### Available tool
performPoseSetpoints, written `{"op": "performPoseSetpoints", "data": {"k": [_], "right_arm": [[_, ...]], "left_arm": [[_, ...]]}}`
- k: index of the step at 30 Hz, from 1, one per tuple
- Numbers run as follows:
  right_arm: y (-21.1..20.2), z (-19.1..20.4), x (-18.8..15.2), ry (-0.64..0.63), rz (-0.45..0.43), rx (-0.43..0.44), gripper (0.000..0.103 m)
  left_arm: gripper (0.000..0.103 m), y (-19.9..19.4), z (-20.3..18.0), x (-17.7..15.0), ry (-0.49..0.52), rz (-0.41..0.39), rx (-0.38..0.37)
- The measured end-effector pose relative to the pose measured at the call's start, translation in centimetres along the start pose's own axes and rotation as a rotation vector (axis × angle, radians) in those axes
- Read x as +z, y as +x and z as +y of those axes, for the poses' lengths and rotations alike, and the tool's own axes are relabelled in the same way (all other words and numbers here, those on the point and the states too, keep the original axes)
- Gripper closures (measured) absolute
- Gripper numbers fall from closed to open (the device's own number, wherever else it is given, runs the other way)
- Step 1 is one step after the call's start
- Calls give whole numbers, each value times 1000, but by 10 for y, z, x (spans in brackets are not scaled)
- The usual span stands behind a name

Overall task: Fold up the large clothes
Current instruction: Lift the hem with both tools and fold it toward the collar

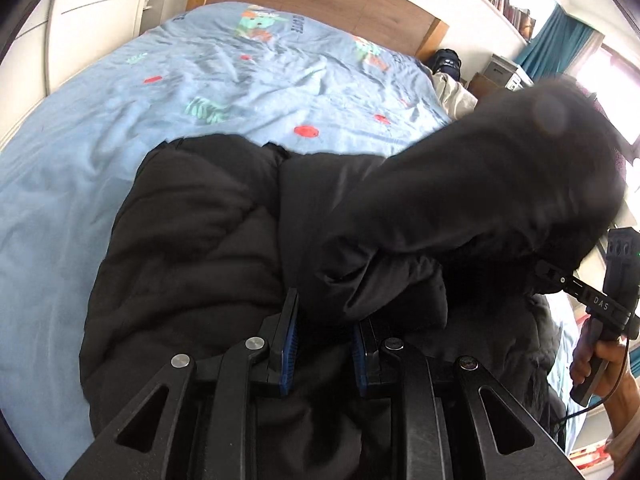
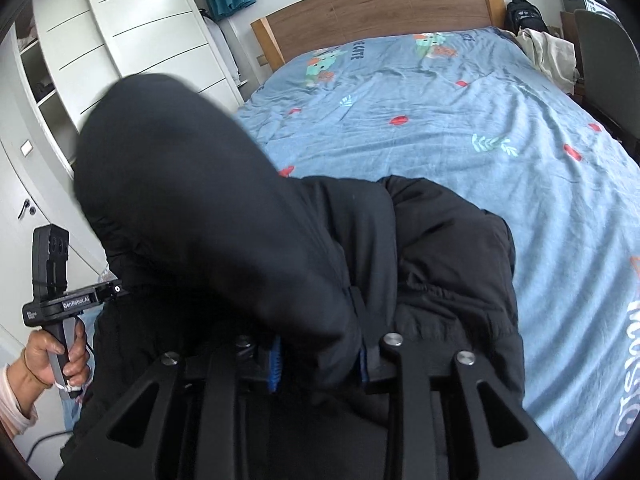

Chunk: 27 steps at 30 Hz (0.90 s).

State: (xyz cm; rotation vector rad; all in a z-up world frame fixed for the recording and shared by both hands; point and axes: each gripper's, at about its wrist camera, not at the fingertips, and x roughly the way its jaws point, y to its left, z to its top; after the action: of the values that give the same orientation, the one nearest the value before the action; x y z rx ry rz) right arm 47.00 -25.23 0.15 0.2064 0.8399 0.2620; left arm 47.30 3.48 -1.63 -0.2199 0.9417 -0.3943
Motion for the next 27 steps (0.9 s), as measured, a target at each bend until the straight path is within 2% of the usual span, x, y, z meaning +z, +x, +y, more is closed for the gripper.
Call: {"op": "performPoseSetpoints", "data": {"k": [6, 8, 10, 14, 16, 18, 20, 22, 27], "right_arm": [[-18, -1, -24, -15, 30, -42, 60], [-25, -3, -35, -6, 60, -57, 60], [-35, -4, -46, -2, 91, -78, 59], [-59, -2, -56, -7, 102, -102, 58], [-74, 4, -49, -30, 72, -106, 52], [-83, 10, -39, -43, 41, -100, 42], [-87, 19, -25, -67, 9, -83, 40], [-87, 32, -10, -105, -16, -52, 39], [-67, 60, 16, -162, -49, 27, 32]], "left_arm": [[77, -19, 8, -17, -43, 14, -8], [71, -27, 10, -20, -69, 15, -15], [52, -39, 14, -25, -104, 20, -15], [49, -60, 3, -20, -65, 4, -3], [41, -67, -9, -12, -21, -31, -5], [36, -73, -25, 0, 16, -69, -21], [36, -74, -39, 14, 33, -100, -60], [30, -70, -56, 26, 66, -122, -101], [29, -33, -77, 39, 143, -107, -104]]}}
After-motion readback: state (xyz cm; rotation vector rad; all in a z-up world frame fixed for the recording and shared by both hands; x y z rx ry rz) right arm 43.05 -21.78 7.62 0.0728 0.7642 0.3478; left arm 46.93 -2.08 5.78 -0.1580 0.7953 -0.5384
